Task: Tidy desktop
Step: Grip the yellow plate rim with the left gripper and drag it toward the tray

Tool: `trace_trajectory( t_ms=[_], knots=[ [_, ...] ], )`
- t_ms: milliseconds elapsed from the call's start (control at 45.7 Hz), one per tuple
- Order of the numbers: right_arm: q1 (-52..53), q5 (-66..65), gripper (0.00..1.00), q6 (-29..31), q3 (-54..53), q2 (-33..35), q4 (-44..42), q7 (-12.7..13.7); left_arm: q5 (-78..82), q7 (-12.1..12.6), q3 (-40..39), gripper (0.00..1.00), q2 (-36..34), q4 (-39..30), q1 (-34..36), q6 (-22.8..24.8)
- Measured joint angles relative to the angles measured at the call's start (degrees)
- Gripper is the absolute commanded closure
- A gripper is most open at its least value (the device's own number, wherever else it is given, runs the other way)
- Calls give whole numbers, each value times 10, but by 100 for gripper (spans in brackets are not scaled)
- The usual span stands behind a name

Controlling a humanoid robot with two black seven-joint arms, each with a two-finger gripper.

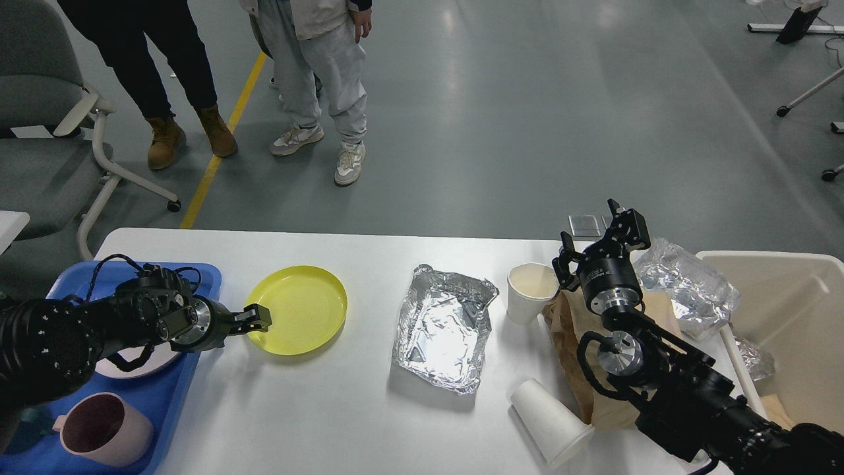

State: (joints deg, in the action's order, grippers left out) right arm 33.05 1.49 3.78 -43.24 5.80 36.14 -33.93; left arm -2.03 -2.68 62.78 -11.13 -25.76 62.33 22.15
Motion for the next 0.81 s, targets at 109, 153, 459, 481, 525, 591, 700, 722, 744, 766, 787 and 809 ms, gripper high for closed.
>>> trace_trajectory(
  t_ms=[109,153,459,481,525,591,700,722,744,766,787,809],
  knots=[
    [0,0,0,0,0,0,0,0,0,15,-4,74,-2,0,0,34],
    [0,0,0,0,0,0,0,0,1,16,-4,82,-3,-1,1,53],
    [0,0,0,0,0,0,0,0,7,20,-2,100,-7,0,8,141],
    [0,0,0,0,0,0,0,0,8,20,-1,100,-7,0,9,143],
    [0,0,0,0,0,0,0,0,8,20,1,100,-7,0,10,149],
    [0,0,0,0,0,0,0,0,8,20,2,100,-7,0,11,158],
    [0,0,0,0,0,0,0,0,8,20,2,100,-8,0,15,162],
    [0,0,0,0,0,0,0,0,8,20,2,100,-8,0,16,163],
    [0,0,0,0,0,0,0,0,8,20,2,100,-8,0,19,164],
    [0,0,0,0,0,0,0,0,8,20,3,100,-9,0,22,165],
    [0,0,0,0,0,0,0,0,8,20,3,100,-9,0,26,167],
    [0,0,0,0,0,0,0,0,8,20,3,100,-10,-1,29,169]
  ],
)
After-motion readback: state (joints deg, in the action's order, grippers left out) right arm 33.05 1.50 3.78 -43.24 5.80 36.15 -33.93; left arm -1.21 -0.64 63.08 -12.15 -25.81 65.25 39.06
